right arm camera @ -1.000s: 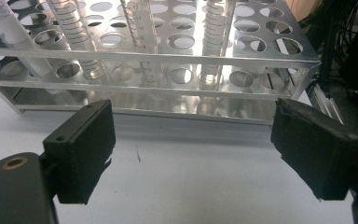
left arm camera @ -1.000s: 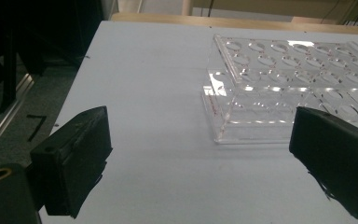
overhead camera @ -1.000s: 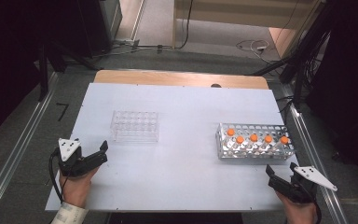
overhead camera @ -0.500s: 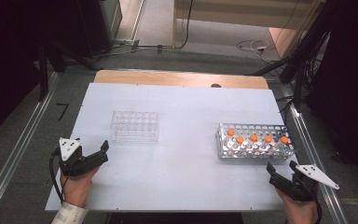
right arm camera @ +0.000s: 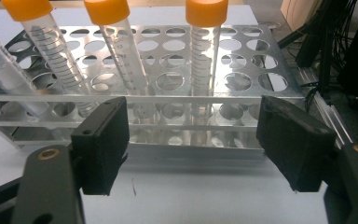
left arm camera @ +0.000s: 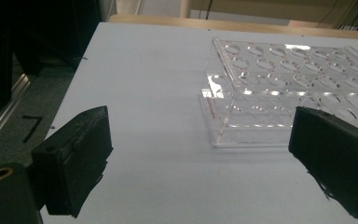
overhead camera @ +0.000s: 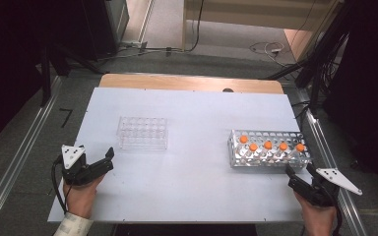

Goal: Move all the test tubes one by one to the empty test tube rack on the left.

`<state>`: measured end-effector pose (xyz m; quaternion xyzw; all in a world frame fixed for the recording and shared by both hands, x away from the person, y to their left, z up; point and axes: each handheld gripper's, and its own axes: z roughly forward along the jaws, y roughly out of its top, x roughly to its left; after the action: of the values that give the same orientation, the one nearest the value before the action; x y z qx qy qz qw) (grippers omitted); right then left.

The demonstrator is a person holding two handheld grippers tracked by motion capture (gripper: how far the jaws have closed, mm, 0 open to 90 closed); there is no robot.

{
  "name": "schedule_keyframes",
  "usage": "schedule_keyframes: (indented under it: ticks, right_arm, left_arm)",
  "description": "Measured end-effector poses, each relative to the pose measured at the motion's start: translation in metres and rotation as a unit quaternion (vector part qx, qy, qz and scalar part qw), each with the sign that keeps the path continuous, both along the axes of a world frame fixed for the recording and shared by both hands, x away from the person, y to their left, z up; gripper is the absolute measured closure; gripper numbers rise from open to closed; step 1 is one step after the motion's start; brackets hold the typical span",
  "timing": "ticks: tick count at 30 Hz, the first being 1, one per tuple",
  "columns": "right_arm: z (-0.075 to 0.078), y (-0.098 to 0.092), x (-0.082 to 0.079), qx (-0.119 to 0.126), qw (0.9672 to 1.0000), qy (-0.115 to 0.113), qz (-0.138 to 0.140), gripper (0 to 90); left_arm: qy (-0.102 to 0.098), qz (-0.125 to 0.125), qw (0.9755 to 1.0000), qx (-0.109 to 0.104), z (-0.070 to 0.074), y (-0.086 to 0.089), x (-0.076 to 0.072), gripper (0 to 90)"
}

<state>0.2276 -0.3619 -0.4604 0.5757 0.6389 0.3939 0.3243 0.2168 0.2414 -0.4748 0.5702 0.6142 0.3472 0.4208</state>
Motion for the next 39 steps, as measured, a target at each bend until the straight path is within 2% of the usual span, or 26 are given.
schedule_keyframes:
  ticks: [9,10,20,39]
  right_arm:
    - [0.003,-0.006,0.009,0.008,0.9999,-0.01,-0.001,40.7]
    - [0.003,-0.006,0.013,0.003,0.9999,-0.01,0.0,44.1]
    - [0.004,-0.004,0.028,-0.009,0.9999,-0.013,0.004,57.4]
    - [0.002,0.003,0.045,-0.023,0.9997,-0.006,0.009,67.2]
  left_arm:
    - [0.0,-0.003,1.0,0.0,-0.001,-0.002,0.002,5.8]
    - [0.0,-0.004,1.0,0.001,-0.001,-0.002,0.002,5.9]
    - [0.003,-0.006,1.0,0.006,-0.001,-0.003,0.002,6.3]
    - [0.003,-0.011,0.9999,0.008,-0.001,-0.005,0.003,6.3]
